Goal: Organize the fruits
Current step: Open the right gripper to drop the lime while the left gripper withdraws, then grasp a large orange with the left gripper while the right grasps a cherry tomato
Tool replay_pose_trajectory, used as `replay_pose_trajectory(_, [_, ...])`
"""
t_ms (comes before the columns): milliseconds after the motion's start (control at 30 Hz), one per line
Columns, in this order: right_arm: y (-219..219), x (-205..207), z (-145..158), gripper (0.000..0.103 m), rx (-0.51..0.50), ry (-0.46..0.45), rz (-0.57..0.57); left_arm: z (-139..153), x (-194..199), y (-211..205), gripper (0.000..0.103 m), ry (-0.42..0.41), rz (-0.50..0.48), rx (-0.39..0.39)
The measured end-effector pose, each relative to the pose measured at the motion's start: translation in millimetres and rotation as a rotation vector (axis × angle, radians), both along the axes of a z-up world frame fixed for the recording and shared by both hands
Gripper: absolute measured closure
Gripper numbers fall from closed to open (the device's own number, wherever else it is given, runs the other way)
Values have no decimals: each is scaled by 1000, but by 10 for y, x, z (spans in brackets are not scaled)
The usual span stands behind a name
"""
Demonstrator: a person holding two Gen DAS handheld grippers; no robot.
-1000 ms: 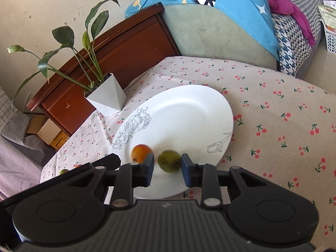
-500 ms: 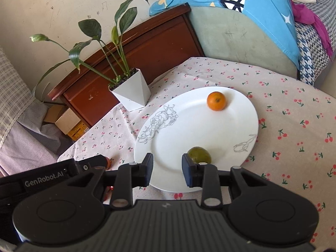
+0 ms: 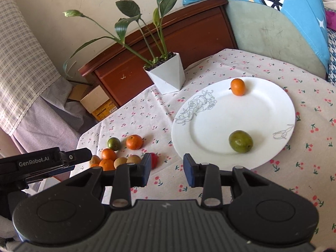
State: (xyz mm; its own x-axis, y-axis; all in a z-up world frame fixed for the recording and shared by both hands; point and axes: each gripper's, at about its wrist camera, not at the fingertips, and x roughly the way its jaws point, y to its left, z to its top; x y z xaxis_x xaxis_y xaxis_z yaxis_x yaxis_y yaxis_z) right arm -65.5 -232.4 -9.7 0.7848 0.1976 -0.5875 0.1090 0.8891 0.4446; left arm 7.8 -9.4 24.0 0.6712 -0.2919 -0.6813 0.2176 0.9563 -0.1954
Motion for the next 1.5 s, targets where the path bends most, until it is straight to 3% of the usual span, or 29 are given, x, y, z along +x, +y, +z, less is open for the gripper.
replay_pose_trajectory(600, [479, 210, -239, 68, -29, 30, 154, -374, 80, 265, 46, 14, 81, 78])
replay_pose_trajectory(833, [568, 308, -347, 68, -55, 42, 157, -471, 116, 251, 46, 5, 54, 114])
replay_pose_trajectory(1500, [826, 399, -375, 70, -218, -34, 205, -659, 217, 164, 49, -61, -10, 165])
